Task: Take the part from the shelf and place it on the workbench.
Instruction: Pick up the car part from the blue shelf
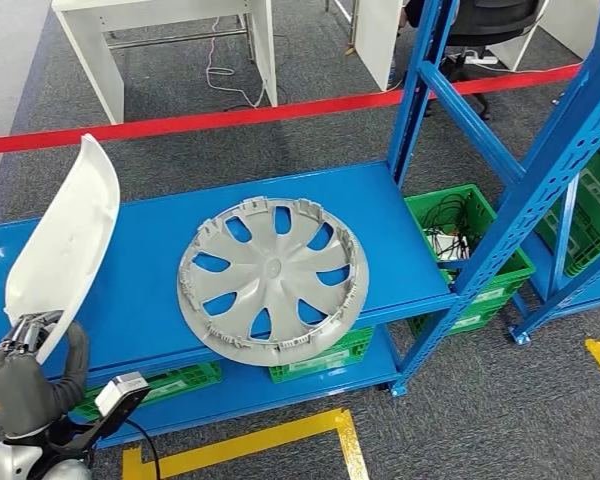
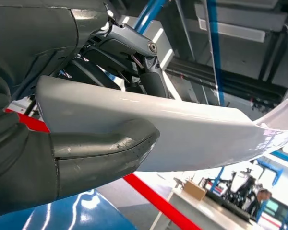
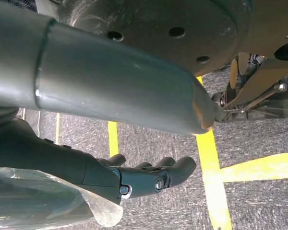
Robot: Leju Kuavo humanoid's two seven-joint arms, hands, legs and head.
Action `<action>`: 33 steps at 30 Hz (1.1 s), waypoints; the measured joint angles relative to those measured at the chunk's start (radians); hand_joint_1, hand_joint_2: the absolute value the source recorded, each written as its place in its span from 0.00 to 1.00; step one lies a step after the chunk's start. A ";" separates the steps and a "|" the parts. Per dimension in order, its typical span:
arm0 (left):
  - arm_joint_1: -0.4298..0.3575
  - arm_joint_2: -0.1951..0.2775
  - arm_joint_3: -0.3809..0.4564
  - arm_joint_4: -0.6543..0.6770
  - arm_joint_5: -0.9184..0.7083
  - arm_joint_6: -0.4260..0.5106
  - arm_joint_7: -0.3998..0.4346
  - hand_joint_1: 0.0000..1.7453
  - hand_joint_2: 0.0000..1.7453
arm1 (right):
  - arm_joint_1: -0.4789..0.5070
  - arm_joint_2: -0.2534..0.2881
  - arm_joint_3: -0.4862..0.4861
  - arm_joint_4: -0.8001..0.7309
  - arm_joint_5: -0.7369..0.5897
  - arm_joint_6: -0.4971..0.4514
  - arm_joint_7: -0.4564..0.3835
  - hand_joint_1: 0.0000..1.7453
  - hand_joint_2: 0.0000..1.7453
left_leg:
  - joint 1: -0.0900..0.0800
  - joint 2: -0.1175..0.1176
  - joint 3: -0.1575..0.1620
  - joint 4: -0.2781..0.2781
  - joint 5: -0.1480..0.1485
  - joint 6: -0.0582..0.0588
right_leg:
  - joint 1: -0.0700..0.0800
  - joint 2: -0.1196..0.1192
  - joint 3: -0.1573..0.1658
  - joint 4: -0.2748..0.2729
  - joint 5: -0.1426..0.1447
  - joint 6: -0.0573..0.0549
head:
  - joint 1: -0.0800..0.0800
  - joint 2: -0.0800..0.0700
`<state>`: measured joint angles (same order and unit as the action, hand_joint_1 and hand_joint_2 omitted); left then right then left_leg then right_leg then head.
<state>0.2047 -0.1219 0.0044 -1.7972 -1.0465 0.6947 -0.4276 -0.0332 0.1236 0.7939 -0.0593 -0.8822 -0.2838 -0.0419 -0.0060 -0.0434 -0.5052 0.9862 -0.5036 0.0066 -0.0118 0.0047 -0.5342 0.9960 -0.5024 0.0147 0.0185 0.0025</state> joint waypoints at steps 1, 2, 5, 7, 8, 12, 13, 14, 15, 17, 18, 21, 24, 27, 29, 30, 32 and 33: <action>0.001 -0.009 0.007 -0.007 0.002 0.000 -0.016 1.00 1.00 | 0.000 0.000 0.001 0.000 -0.001 0.000 0.000 0.00 0.00 | 0.000 0.000 0.000 0.000 0.000 0.000 | 0.000 0.000 0.000 0.000 0.000 0.000 | 0.000 0.000; 0.001 -0.018 0.015 -0.014 0.004 0.000 -0.038 1.00 1.00 | 0.000 0.000 0.002 0.000 -0.002 0.000 0.000 0.00 0.00 | 0.000 0.000 0.000 0.000 0.000 0.000 | 0.000 0.000 0.000 0.000 0.000 0.000 | 0.000 0.000; 0.001 -0.050 0.040 -0.036 0.007 0.000 -0.109 1.00 1.00 | 0.000 0.000 0.006 -0.001 -0.007 0.000 0.000 0.00 0.00 | 0.000 0.000 0.000 0.000 0.000 0.000 | 0.000 0.000 0.000 0.000 0.000 0.000 | 0.000 0.000; 0.002 -0.071 0.054 -0.050 0.010 0.000 -0.148 1.00 1.00 | 0.000 0.000 0.009 -0.002 -0.010 -0.001 -0.001 0.00 0.00 | 0.000 0.000 0.000 0.000 0.000 0.000 | 0.000 0.000 0.000 0.000 0.000 0.000 | 0.000 0.000; 0.002 -0.081 0.061 -0.057 0.011 0.000 -0.166 1.00 1.00 | 0.000 0.000 0.010 -0.002 -0.011 -0.002 -0.001 0.00 0.00 | 0.000 0.000 0.000 0.000 0.000 0.000 | 0.000 0.000 0.000 0.000 0.000 0.000 | 0.000 0.000; 0.002 -0.118 0.091 -0.075 0.009 0.000 -0.224 1.00 1.00 | 0.000 0.000 0.011 -0.005 -0.016 -0.004 -0.002 0.00 0.00 | 0.000 0.000 0.000 0.000 0.000 0.000 | 0.000 0.000 0.000 0.000 0.000 0.000 | 0.000 0.000; 0.002 -0.126 0.098 -0.076 0.008 0.000 -0.232 1.00 1.00 | 0.000 0.000 0.011 -0.005 -0.018 -0.005 -0.002 0.00 0.00 | 0.000 0.000 0.000 0.000 0.000 0.000 | 0.000 0.000 0.000 0.000 0.000 0.000 | 0.000 0.000; 0.002 -0.132 0.105 -0.077 0.007 0.000 -0.235 1.00 1.00 | 0.000 0.000 0.011 -0.006 -0.018 -0.006 -0.002 0.00 0.00 | 0.000 0.000 0.000 0.000 0.000 0.000 | 0.000 0.000 0.000 0.000 0.000 0.000 | 0.000 0.000; 0.002 -0.136 0.110 -0.077 0.006 0.000 -0.231 1.00 1.00 | 0.000 0.000 0.011 -0.007 -0.016 -0.007 -0.002 0.00 0.00 | 0.000 0.000 0.000 0.000 0.000 0.000 | 0.000 0.000 0.000 0.000 0.000 0.000 | 0.000 0.000; 0.003 -0.137 0.114 -0.077 0.002 0.000 -0.196 1.00 1.00 | 0.001 0.000 0.010 -0.011 -0.003 -0.014 0.004 0.00 0.00 | 0.000 0.000 0.000 0.000 0.000 0.000 | 0.000 0.000 0.000 0.000 0.000 0.000 | 0.000 0.000; 0.004 -0.135 0.114 -0.077 0.000 0.000 -0.170 1.00 1.00 | 0.003 0.000 0.010 -0.016 0.006 -0.019 0.008 0.00 0.00 | 0.000 0.000 0.000 0.000 0.000 0.000 | 0.000 0.000 0.000 0.000 0.000 0.000 | 0.000 0.000; 0.009 -0.121 0.106 -0.077 -0.010 0.000 -0.110 1.00 1.00 | 0.006 0.000 0.008 -0.028 0.020 -0.024 0.015 0.00 0.00 | 0.000 0.000 0.000 0.000 0.000 0.000 | 0.000 0.000 0.000 0.000 0.000 0.000 | 0.000 0.000; 0.021 -0.105 0.095 -0.077 -0.020 0.001 -0.090 1.00 1.00 | 0.004 0.000 0.008 -0.029 0.023 -0.017 0.012 0.00 0.00 | 0.000 0.000 0.000 0.000 0.000 0.000 | 0.000 0.000 0.000 0.000 0.000 0.000 | 0.000 0.000; 0.035 -0.095 0.093 -0.077 -0.021 0.001 -0.091 1.00 1.00 | 0.004 0.000 0.008 -0.029 0.024 -0.011 0.009 0.00 0.00 | 0.000 0.000 0.000 0.000 0.000 0.000 | 0.000 0.000 0.000 0.000 0.000 0.000 | 0.000 0.000; 0.040 -0.091 0.093 -0.077 -0.021 0.001 -0.092 1.00 1.00 | 0.004 0.000 0.008 -0.029 0.024 -0.010 0.009 0.00 0.00 | 0.000 0.000 0.000 0.000 0.000 0.000 | 0.000 0.000 0.000 0.000 0.000 0.000 | 0.000 0.000; 0.041 -0.090 0.093 -0.077 -0.021 0.001 -0.092 1.00 1.00 | 0.004 0.000 0.008 -0.029 0.024 -0.010 0.008 0.00 0.00 | 0.000 0.000 0.000 0.000 0.000 0.000 | 0.000 0.000 0.000 0.000 0.000 0.000 | 0.000 0.000; 0.043 -0.087 0.093 -0.077 -0.020 0.001 -0.092 1.00 1.00 | 0.004 0.000 0.008 -0.029 0.024 -0.010 0.008 0.00 0.00 | 0.000 0.000 0.000 0.000 0.000 0.000 | 0.000 0.000 0.000 0.000 0.000 0.000 | 0.000 0.000; 0.044 -0.085 0.093 -0.077 -0.020 0.001 -0.092 1.00 1.00 | 0.004 0.000 0.008 -0.029 0.024 -0.010 0.008 0.00 0.00 | 0.000 0.000 0.000 0.000 0.000 0.000 | 0.000 0.000 0.000 0.000 0.000 0.000 | 0.000 0.000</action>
<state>0.2486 -0.2071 0.0977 -1.8739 -1.0664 0.6954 -0.5192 -0.0291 0.1232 0.8019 -0.0881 -0.8579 -0.2935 -0.0336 -0.0060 -0.0433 -0.5054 0.9862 -0.5036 0.0066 -0.0120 0.0050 -0.5343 0.9960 -0.5024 0.0147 0.0187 0.0025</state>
